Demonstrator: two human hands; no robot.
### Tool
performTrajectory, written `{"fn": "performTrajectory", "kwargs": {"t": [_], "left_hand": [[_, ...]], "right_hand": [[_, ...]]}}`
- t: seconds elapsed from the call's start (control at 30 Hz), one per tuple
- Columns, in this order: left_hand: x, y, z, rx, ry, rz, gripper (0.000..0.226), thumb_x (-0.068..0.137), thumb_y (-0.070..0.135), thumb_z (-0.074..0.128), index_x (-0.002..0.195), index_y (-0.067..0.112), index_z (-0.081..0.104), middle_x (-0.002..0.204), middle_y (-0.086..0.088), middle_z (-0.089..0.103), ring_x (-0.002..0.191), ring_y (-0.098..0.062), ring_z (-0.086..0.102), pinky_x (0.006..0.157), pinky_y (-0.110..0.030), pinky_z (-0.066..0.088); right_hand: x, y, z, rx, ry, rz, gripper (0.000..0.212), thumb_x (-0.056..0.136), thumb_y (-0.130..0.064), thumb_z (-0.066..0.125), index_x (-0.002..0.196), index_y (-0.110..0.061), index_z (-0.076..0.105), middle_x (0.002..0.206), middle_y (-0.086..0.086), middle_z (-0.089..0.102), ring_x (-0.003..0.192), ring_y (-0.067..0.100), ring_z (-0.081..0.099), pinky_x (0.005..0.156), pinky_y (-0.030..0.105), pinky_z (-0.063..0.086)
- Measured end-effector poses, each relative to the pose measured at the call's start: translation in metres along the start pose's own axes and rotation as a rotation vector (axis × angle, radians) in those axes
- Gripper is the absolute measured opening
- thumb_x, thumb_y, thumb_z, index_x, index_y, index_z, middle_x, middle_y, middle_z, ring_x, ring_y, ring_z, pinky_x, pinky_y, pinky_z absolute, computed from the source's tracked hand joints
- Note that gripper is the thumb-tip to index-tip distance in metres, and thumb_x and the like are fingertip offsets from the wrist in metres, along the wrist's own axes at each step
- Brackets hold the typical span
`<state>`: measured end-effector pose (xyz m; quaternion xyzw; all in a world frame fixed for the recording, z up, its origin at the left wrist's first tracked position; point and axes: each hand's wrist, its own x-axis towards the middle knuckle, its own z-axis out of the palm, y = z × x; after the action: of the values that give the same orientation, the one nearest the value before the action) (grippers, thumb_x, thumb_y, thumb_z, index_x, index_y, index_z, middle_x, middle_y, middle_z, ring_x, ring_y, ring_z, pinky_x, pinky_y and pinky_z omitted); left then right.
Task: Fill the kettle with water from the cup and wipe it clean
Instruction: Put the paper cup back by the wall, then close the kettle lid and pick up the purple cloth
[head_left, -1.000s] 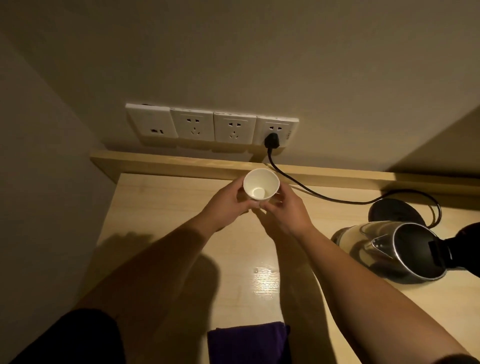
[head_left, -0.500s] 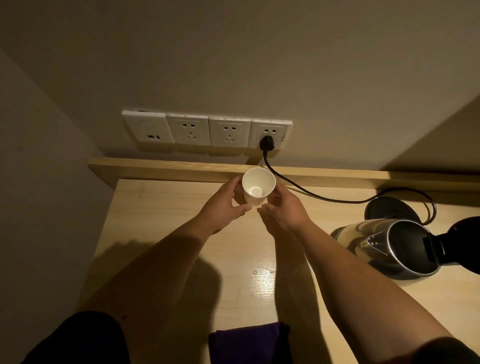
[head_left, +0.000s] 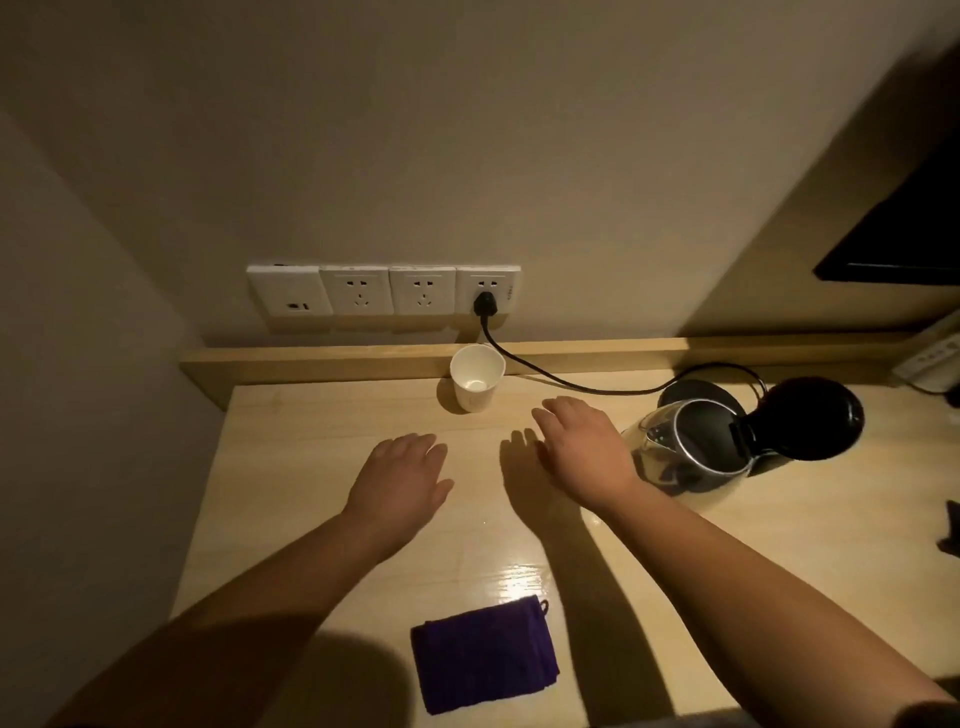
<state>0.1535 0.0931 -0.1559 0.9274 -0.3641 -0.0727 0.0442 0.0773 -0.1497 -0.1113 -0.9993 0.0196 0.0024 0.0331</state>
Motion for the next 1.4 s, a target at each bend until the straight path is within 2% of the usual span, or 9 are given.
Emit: {"fn": "performTrajectory", "kwargs": {"t": [0.27,0.4,0.7,0.83,0.97,1.07,1.2,1.27,1.4], "left_hand": [[-0.033,0.087,-0.007,-0.276,0.019,-0.041,0.055,0.098,0.051,0.037,0.147,0.026,0.034,0.151,0.005,0.037,0.137,-0.014,0.031,0.111,-0.031,0.022],[-0.033,0.126,-0.01,-0.325,0.042,0.013,0.054,0.099,0.051,0.036,0.147,0.026,0.035,0.15,0.007,0.04,0.135,-0.013,0.033,0.109,-0.029,0.022],[0.0,0.219,-0.031,-0.335,0.138,-0.013,0.061,0.098,0.04,0.047,0.151,0.021,0.024,0.157,0.0,0.027,0.14,-0.019,0.027,0.111,-0.035,0.028],[0.028,0.242,-0.035,-0.217,0.141,-0.073,0.068,0.097,0.038,0.049,0.153,0.02,0.015,0.161,-0.001,0.013,0.144,-0.02,0.018,0.113,-0.036,0.023],[0.05,0.252,-0.038,-0.124,0.116,-0.068,0.07,0.095,0.034,0.049,0.154,0.018,0.013,0.162,-0.002,0.008,0.145,-0.02,0.016,0.113,-0.036,0.024],[0.057,0.255,-0.036,-0.088,0.061,-0.053,0.072,0.095,0.033,0.049,0.154,0.018,0.011,0.162,-0.003,0.007,0.146,-0.02,0.014,0.113,-0.036,0.022],[0.057,0.258,-0.034,-0.07,0.086,-0.058,0.069,0.093,0.031,0.053,0.152,0.016,0.02,0.158,-0.005,0.022,0.142,-0.021,0.023,0.112,-0.035,0.025],[0.052,0.263,-0.031,-0.039,0.13,-0.057,0.067,0.091,0.031,0.055,0.149,0.015,0.025,0.154,-0.006,0.03,0.138,-0.021,0.03,0.11,-0.035,0.029],[0.042,0.27,-0.016,0.005,0.151,-0.066,0.074,0.092,0.034,0.055,0.152,0.017,0.016,0.158,-0.006,0.021,0.144,-0.023,0.02,0.114,-0.039,0.022]], "right_hand": [[-0.089,0.012,-0.03,0.125,0.127,0.1,0.035,0.092,-0.028,0.061,0.123,-0.013,0.065,0.129,0.01,0.063,0.119,0.028,0.056,0.098,0.046,0.048],[-0.13,0.03,-0.026,0.309,0.175,0.223,0.023,0.093,-0.024,0.062,0.112,-0.015,0.07,0.109,0.003,0.069,0.096,0.021,0.063,0.075,0.028,0.048],[-0.194,0.132,-0.043,0.743,0.242,0.613,0.02,0.098,-0.027,0.053,0.081,-0.026,0.065,0.074,-0.007,0.065,0.07,0.011,0.059,0.057,0.025,0.044],[-0.185,0.165,-0.062,0.856,0.359,0.656,0.011,0.099,-0.035,0.051,0.097,-0.029,0.061,0.094,-0.008,0.064,0.085,0.006,0.06,0.063,0.018,0.042],[-0.161,0.178,-0.073,0.908,0.416,0.638,0.047,0.1,-0.044,0.045,0.14,-0.018,0.046,0.135,0.002,0.05,0.119,0.016,0.052,0.093,0.034,0.049],[-0.143,0.176,-0.076,0.906,0.36,0.592,0.058,0.102,-0.046,0.039,0.151,-0.016,0.031,0.154,0.006,0.037,0.137,0.023,0.039,0.109,0.039,0.036],[-0.13,0.176,-0.073,0.997,0.373,0.599,0.053,0.104,-0.042,0.035,0.15,-0.017,0.035,0.148,0.006,0.047,0.137,0.024,0.04,0.111,0.039,0.036],[-0.127,0.177,-0.072,1.047,0.395,0.575,0.047,0.104,-0.041,0.036,0.146,-0.02,0.043,0.136,0.001,0.055,0.129,0.021,0.048,0.099,0.033,0.043],[-0.12,0.18,-0.075,1.023,0.389,0.517,0.046,0.103,-0.039,0.039,0.144,-0.021,0.047,0.137,0.003,0.057,0.127,0.019,0.05,0.094,0.028,0.042]]}}
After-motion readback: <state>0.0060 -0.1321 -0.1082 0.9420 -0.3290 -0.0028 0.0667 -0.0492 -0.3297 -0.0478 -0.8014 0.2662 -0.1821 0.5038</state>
